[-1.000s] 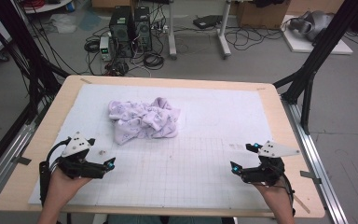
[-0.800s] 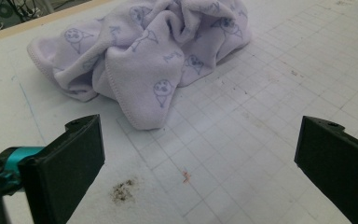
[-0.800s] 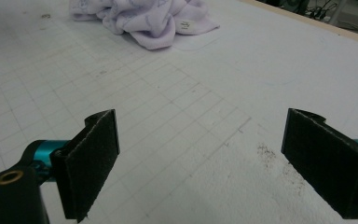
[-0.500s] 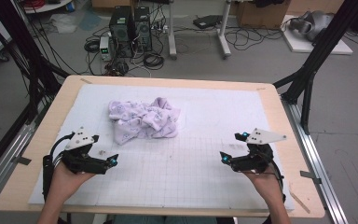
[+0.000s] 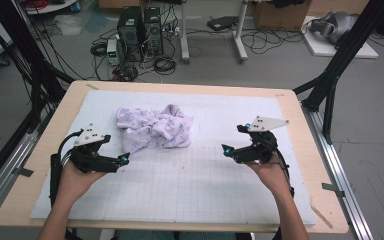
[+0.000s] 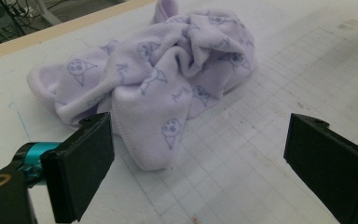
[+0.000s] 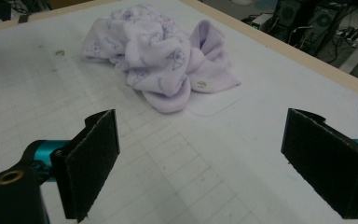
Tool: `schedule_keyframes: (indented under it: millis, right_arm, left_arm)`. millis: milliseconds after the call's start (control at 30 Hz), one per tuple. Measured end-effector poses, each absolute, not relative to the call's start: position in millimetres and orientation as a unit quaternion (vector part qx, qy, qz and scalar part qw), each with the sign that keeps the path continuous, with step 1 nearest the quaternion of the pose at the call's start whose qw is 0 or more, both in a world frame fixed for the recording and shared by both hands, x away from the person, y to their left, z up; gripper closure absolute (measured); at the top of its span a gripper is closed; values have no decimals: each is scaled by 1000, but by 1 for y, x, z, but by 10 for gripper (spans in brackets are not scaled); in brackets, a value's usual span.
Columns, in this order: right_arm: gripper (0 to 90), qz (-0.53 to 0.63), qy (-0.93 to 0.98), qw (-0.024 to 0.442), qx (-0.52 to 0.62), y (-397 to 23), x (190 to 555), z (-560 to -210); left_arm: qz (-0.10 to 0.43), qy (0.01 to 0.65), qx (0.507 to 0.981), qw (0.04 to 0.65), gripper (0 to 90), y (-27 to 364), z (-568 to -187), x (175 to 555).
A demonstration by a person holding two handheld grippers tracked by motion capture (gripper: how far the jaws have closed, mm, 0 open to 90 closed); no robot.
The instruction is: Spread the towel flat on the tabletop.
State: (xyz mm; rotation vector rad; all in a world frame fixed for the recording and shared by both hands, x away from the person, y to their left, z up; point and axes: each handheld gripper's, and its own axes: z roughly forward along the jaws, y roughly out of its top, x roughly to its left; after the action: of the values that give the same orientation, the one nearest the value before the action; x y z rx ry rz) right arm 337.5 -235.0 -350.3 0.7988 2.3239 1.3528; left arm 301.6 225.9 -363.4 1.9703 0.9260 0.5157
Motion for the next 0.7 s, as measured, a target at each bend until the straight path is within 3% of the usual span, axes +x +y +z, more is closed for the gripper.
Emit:
schedule_keyframes:
  millis: [167, 267, 400, 533, 700]
  right_arm:
    - [109, 469, 825, 162, 269, -209, 359, -342]
    - [110, 470, 829, 149, 263, -192, 373, -343]
    - [170, 467, 836, 128, 259, -171, 388, -355]
    - [193, 447, 848, 116, 261, -154, 400, -371]
    - [302, 427, 860, 103, 258, -136, 415, -393]
  left_arm:
    - [221, 386, 787, 427, 126, 222, -362, 318]
    - [229, 385, 788, 423, 199, 219, -363, 328]
    - [225, 387, 792, 415, 306, 213, -371, 345]
    - [210, 393, 794, 414, 336, 209, -385, 361]
    - [185, 404, 791, 420, 431, 202, -400, 374]
